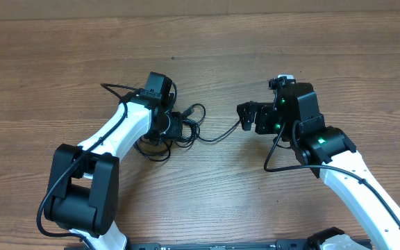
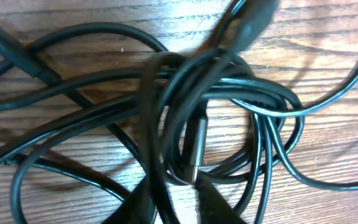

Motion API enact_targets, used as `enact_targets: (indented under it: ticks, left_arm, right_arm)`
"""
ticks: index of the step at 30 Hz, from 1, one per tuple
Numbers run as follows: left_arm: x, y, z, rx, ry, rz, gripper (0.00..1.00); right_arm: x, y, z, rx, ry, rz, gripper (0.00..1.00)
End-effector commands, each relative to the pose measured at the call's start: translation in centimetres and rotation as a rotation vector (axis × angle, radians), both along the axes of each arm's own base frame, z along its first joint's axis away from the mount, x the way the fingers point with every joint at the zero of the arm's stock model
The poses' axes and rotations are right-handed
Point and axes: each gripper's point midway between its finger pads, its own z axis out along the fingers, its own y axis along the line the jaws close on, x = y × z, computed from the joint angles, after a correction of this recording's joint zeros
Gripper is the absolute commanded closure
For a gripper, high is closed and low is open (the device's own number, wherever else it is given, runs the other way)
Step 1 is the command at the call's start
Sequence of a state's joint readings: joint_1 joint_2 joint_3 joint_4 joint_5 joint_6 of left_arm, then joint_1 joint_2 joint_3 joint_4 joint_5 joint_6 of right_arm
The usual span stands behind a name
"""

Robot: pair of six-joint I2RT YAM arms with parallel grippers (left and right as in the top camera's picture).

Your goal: Untangle cables

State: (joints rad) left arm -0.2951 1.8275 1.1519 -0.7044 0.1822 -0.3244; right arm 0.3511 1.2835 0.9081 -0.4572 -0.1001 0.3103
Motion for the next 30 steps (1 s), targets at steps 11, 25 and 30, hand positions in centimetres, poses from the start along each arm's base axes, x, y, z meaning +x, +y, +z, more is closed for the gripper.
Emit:
enact_targets:
  ticks: [11,25,30]
  left_arm:
    - [1.08,-0.34,0.10,-0.009,-0.031,0.005,0.54]
    - [1.02,-0.31,-0.06,-0.007,-0.027,0.005,0.61]
    - [0.80,-0.24,-0.26,-0.006,-0.020,0.011,0.61]
  right_arm:
    - [0.09,-0.09,0.81,0.008,-0.013,0.001,0.00]
    - [0.09,-0.09,0.81,0.008,-0.013,0.001,0.00]
    - [0.03,0.03,0.82,0.013,-0.012,0.007,0.00]
